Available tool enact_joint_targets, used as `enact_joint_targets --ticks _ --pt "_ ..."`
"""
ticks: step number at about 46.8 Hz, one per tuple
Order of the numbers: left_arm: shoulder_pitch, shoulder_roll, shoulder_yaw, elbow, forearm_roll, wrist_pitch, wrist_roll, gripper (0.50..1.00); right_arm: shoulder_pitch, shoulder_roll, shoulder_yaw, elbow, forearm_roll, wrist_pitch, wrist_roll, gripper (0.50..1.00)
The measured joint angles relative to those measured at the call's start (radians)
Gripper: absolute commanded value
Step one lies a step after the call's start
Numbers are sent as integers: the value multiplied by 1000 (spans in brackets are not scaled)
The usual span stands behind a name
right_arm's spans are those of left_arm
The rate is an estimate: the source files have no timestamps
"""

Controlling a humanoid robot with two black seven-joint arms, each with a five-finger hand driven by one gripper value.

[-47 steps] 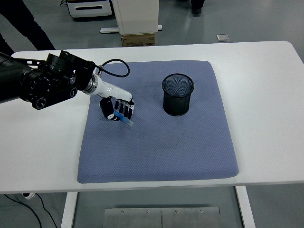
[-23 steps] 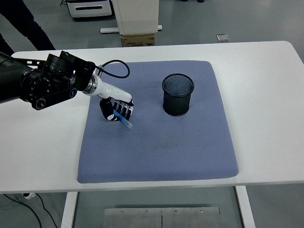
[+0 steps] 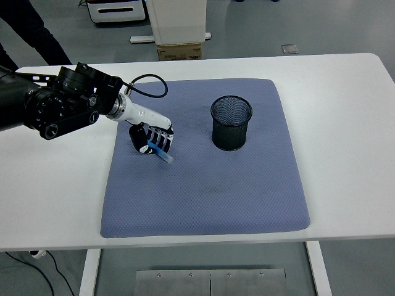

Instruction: Left hand places marker in pen holder

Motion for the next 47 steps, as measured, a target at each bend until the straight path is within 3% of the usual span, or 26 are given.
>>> enact_joint_targets --ticks 31,47 --pt "-83 -5 -16 1 -128 -25 -16 500 0 0 0 0 0 0 0 1000" --pt "-107 -27 -96 2 -189 -29 -16 500 0 0 0 0 0 0 0 1000"
